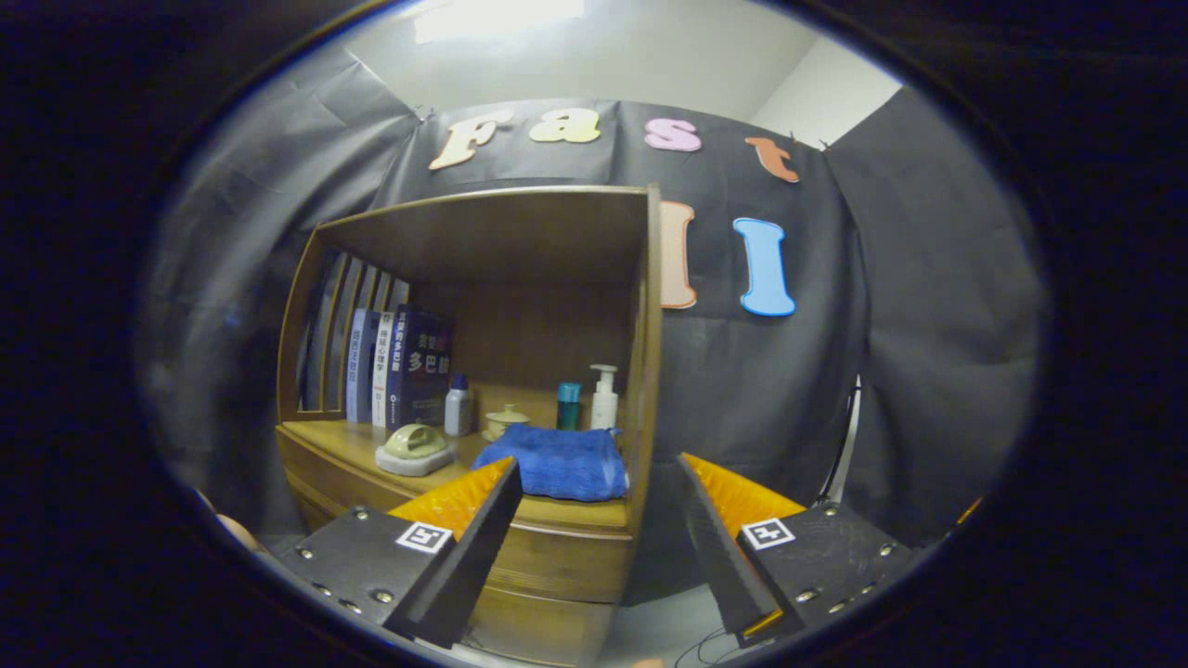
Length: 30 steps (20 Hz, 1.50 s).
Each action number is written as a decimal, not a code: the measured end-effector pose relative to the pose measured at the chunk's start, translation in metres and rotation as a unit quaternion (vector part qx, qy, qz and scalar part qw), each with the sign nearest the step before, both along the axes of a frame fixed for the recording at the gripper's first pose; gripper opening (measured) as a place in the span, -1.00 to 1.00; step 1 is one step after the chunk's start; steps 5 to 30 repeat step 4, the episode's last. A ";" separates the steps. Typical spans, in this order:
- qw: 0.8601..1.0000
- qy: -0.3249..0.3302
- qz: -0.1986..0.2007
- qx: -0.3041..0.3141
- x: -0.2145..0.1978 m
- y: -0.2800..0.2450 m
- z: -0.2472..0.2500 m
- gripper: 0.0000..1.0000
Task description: Pull open the drawer, take out the items inside it, and place them on the countertop above the cabinet.
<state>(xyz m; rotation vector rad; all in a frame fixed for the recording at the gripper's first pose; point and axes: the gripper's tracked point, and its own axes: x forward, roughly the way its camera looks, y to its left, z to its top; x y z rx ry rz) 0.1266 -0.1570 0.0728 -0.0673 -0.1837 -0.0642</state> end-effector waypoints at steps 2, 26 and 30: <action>1.000 0.005 -0.007 0.000 -0.014 -0.019 -0.006 0.95; 1.000 0.016 -0.016 -0.006 -0.027 -0.035 -0.017 0.95; 1.000 0.016 -0.016 -0.006 -0.027 -0.035 -0.017 0.95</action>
